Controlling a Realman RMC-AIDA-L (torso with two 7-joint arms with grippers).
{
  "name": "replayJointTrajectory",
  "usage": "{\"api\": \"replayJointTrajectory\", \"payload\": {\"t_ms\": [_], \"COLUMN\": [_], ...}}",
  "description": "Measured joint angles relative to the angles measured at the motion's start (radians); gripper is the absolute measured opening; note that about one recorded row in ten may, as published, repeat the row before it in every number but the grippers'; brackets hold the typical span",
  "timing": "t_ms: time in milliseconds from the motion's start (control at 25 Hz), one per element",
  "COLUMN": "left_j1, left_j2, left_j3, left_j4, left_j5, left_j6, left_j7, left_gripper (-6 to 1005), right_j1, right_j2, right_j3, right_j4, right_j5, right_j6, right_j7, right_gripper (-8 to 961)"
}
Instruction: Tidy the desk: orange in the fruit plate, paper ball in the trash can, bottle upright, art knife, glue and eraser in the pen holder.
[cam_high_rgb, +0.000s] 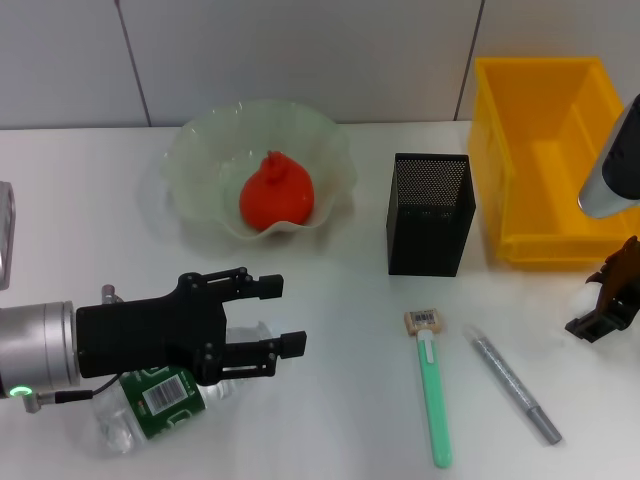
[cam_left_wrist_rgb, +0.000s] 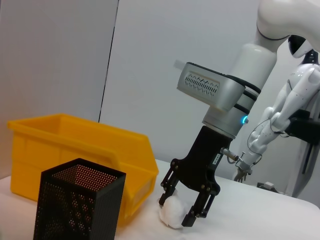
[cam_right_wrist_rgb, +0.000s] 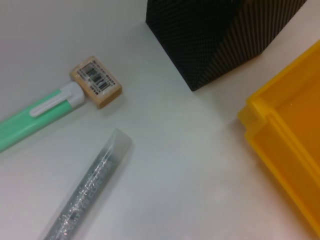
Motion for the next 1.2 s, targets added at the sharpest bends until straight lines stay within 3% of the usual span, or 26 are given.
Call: {"api": "replayJointTrajectory", "payload": {"t_ms": [400, 640, 840, 1000, 1200], "left_j1": [-0.005, -0.007, -0.012, -0.013, -0.013], "left_j2": [0.000, 0.000, 0.001, 0.003, 0.003], "left_j3": [-0.002, -0.002, -0.002, -0.002, -0.002], "left_j4": [0.000, 0.000, 0.000, 0.000, 0.000], "left_j5": [0.000, 0.000, 0.000, 0.000, 0.000], "left_j6": [-0.008, -0.009, -0.011, -0.012, -0.013], "left_j7": [0.000, 0.000, -0.002, -0.003, -0.004], "left_gripper": [768, 767, 766, 766, 765], "right_j1": [0.002, 0.003, 0.003, -0.001, 0.018], "right_j2": [0.000, 0.000, 0.000, 0.000, -0.007], "right_j3": [0.000, 0.005, 0.010, 0.065, 0.148], "right_j4": [0.003, -0.019, -0.147, -0.347, -0.358], "right_j5": [-0.005, 0.007, 0.055, 0.094, 0.103], "right_j6": [0.003, -0.020, -0.129, -0.224, -0.134], "right_j7": [-0.001, 0.000, 0.033, 0.090, 0.148], "right_gripper": [698, 519, 505, 509, 513]}}
